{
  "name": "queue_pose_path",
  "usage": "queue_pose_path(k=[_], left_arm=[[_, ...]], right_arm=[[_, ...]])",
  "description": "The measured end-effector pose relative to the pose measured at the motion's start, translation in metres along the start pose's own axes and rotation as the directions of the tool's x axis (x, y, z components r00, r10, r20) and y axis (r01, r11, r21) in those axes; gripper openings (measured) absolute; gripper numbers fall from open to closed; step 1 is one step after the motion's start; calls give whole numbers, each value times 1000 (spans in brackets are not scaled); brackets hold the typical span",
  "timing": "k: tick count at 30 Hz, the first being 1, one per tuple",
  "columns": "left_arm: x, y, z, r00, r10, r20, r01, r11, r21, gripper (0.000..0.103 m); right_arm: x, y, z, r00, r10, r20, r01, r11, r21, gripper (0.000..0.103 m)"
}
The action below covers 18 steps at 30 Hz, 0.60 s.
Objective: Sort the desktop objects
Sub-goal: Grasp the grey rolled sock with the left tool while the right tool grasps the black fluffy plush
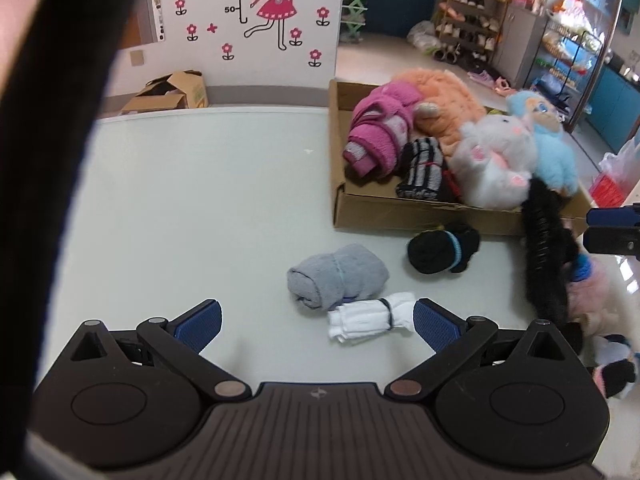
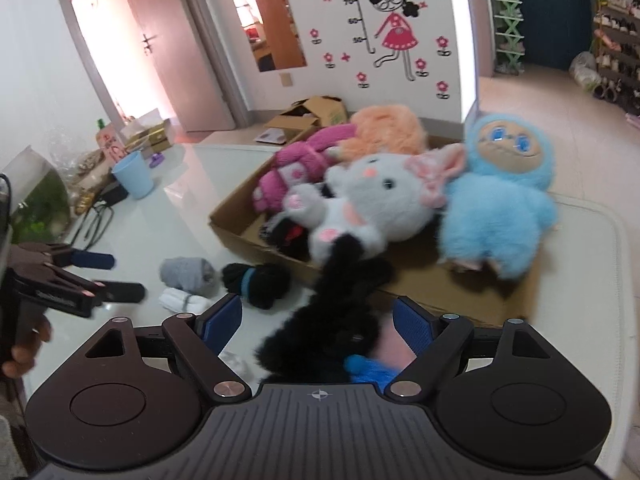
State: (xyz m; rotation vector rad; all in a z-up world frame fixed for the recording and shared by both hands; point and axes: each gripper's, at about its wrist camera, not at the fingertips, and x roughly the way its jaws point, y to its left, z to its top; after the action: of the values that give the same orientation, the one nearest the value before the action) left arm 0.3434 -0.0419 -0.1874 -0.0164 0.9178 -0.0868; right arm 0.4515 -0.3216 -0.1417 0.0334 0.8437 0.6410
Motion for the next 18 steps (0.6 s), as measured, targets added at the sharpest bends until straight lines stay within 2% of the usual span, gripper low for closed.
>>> queue_pose_path(k=[5,9,12,18], left_arm=[[13,2,10,1000,-13,5,13,1000,12,102],[31,-2,18,1000,-15,-2,15,999,30,102],[46,-5,23,1000,-7,-12,8,999,36,102],[62,-10,19,999,7,-46,-4,998,62,102]], right_arm=[[26,8,-3,998,-46,-46,47,999,10,87],[49,9,-9,987,-127,-103,128,992,3,86],[63,6,-17,981,-137,-141,141,990,20,79],[51,4,-26,988,-96,-121,102,994,41,68]])
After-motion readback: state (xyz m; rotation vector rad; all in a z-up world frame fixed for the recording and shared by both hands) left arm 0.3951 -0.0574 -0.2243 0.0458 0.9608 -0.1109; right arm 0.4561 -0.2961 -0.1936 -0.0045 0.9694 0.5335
